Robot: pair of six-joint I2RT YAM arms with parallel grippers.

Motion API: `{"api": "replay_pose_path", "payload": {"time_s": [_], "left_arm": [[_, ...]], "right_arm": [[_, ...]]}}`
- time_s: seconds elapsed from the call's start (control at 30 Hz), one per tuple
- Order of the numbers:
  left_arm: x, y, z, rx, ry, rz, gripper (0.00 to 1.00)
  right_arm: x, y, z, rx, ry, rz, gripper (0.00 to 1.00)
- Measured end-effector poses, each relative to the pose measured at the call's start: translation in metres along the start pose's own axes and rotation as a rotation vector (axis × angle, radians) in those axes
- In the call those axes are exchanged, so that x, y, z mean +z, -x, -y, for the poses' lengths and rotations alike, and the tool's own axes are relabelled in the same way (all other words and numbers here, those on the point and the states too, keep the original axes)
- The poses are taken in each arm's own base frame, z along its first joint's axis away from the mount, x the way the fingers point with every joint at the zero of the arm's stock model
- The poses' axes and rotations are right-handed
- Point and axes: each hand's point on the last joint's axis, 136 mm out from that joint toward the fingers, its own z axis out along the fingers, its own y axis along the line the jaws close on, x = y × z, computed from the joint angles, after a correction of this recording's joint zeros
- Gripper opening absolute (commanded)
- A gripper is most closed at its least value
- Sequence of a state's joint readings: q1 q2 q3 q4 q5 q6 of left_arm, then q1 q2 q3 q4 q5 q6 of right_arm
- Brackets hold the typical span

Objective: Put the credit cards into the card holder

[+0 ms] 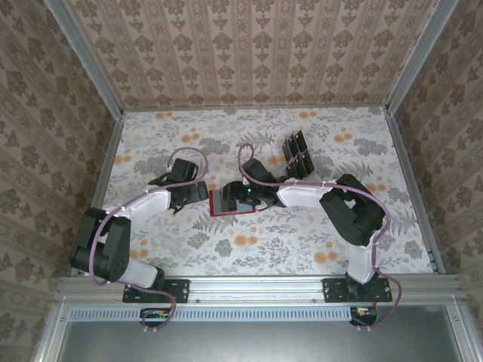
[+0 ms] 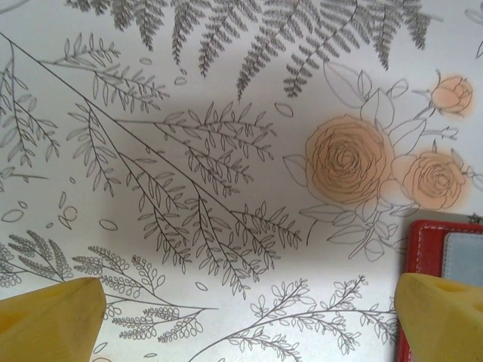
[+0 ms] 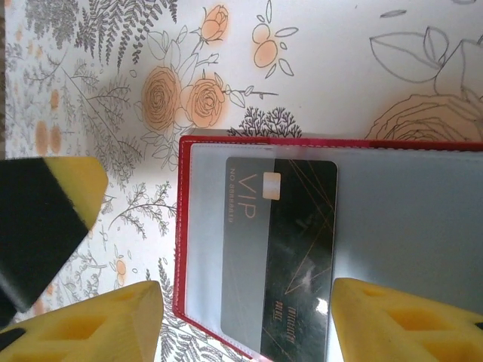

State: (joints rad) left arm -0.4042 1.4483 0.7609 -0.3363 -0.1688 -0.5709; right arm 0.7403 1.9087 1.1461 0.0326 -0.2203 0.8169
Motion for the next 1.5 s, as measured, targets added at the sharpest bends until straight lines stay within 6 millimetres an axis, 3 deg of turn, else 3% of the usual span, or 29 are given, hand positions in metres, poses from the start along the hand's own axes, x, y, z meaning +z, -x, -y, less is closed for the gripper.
{"api": "replay_pose_path", "payload": {"time_s": [0.27, 0.47, 0.8, 1.5], "left_arm": [[0.006, -0.017, -0.003, 0.007, -0.008, -0.043, 1.00], [0.009, -0.020, 0.004, 0.022, -0.022, -0.045, 1.00], [0.015, -0.027, 0.009, 0.044, -0.020, -0.068, 1.00], [0.021, -0.031, 0.010, 0.073, 0.013, -0.061, 1.00]], "right_arm": [[-0.012, 0.016, -0.004, -0.100, -0.107, -0.012, 0.24], [-0.002, 0.012, 0.011, -0.133, -0.176, -0.049, 0.10], [0.013, -0.003, 0.036, -0.127, -0.248, -0.108, 0.06], [0.026, -0.007, 0.023, -0.142, -0.222, -0.124, 0.06]]}}
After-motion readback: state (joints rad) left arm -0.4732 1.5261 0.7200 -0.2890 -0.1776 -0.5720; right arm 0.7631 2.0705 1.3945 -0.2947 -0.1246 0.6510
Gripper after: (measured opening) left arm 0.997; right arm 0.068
